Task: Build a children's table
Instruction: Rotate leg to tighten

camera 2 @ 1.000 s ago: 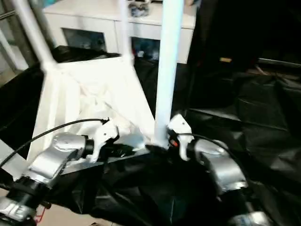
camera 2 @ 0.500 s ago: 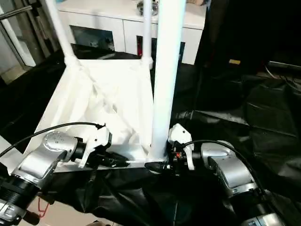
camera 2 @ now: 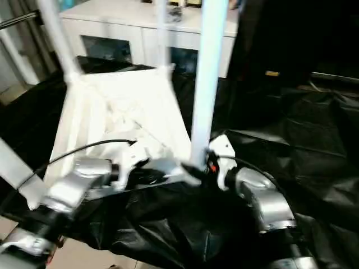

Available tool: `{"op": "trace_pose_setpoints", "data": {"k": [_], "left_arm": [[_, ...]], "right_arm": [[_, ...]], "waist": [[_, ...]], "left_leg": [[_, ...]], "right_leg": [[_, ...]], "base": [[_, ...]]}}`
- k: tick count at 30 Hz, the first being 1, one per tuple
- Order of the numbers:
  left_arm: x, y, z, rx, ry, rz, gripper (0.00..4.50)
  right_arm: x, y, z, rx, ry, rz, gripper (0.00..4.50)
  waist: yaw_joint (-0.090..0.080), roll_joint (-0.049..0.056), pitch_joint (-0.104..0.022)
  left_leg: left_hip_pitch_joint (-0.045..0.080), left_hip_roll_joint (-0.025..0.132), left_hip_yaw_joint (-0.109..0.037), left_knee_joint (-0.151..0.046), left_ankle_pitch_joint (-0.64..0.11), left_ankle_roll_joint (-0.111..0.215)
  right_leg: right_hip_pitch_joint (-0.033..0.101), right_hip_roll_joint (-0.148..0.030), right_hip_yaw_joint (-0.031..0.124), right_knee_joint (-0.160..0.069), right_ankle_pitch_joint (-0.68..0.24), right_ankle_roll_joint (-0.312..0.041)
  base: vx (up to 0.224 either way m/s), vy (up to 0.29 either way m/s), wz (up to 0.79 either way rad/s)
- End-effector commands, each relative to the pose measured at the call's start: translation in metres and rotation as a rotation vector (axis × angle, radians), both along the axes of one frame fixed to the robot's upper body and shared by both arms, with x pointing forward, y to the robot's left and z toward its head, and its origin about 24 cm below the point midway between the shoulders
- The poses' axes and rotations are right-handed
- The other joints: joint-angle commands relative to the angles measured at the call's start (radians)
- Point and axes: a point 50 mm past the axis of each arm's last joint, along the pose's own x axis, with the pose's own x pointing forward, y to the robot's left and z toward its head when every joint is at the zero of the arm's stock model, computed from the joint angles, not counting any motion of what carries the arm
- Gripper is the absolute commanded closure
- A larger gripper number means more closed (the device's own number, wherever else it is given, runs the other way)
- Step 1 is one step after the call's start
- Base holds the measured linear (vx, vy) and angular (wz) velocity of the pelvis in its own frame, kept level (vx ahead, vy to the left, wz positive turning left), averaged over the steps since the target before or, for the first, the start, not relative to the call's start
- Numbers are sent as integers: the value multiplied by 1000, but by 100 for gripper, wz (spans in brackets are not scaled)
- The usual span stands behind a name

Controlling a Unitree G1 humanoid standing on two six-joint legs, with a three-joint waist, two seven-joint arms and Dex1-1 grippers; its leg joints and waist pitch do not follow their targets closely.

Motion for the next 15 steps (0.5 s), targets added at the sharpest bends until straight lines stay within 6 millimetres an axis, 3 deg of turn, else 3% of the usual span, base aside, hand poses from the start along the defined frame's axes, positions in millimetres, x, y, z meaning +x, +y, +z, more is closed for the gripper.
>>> {"op": "trace_pose_setpoints", "data": {"k": [1, 2, 5, 6, 7, 12, 14, 15], "left_arm": [[6, -26, 9, -41, -52, 51, 450], [6, -30, 10, -50, -51, 55, 450], [1, -41, 9, -46, -55, 17, 450], [-1, -42, 9, -48, -55, -7, 450], [-3, -42, 9, -49, -53, -24, 450], [-11, -32, 11, -49, -48, -123, 450], [-14, -25, 12, -48, -38, -170, 450], [-17, -18, 12, -47, -29, -215, 450]], "right_arm": [[-8, 37, -21, -18, 99, 32, 182], [-6, 41, -22, -31, 98, 2, 182], [-4, 54, -24, -69, 57, -25, 182], [-5, 58, -22, -50, 51, -4, 126], [-5, 60, -20, -20, 51, 13, 126], [-1, 54, -5, -1, -16, 83, 76], [0, 48, 1, 3, -45, 125, 65], [-2, 43, 6, 4, -66, 197, 65]], "waist": [[-2, -18, -47], [-4, -13, -47], [-10, -16, -47], [-10, -14, -47], [-11, -14, -47], [-16, -12, -51], [-20, -13, -53], [-21, -20, -56]], "left_leg": [[9, 3, -11, -74, -371, -15], [11, 2, -11, -74, -378, -18], [7, 0, -14, -76, -390, -19], [9, 1, -14, -77, -401, -16], [10, 1, -15, -76, -406, -14], [1, 7, -17, -82, -389, -5], [-4, 6, -15, -80, -365, 3], [-7, 8, -13, -78, -333, 11]], "right_leg": [[22, -16, 11, -102, -540, -98], [18, -15, 11, -104, -549, -94], [18, -15, 8, -108, -565, -80], [17, -15, 7, -110, -568, -76], [16, -14, 8, -110, -565, -76], [26, -14, 10, -97, -463, -108], [30, -13, 13, -91, -415, -126], [34, -12, 14, -85, -361, -140]], "base": [[0, 0, 0], [0, 0, 0], [0, 0, 0], [0, 0, 0], [0, 0, 0], [0, 0, 0], [0, 0, 0], [0, 0, 0]]}}
